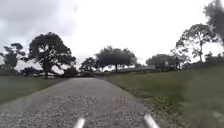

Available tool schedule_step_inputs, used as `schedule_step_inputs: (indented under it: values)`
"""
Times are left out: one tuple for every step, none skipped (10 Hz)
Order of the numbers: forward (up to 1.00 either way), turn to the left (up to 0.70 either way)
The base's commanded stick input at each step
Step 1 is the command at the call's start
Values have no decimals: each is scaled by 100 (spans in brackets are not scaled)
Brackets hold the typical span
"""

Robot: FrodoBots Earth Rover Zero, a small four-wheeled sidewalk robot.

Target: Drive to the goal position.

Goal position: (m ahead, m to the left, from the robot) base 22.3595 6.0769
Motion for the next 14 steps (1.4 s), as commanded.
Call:
schedule_step_inputs:
  values:
    - [70, 0]
    - [70, 24]
    - [70, 31]
    - [70, 8]
    - [70, 11]
    - [70, 28]
    - [70, 11]
    - [70, 20]
    - [70, 35]
    - [70, 27]
    - [70, 7]
    - [70, 29]
    - [70, 19]
    - [70, 1]
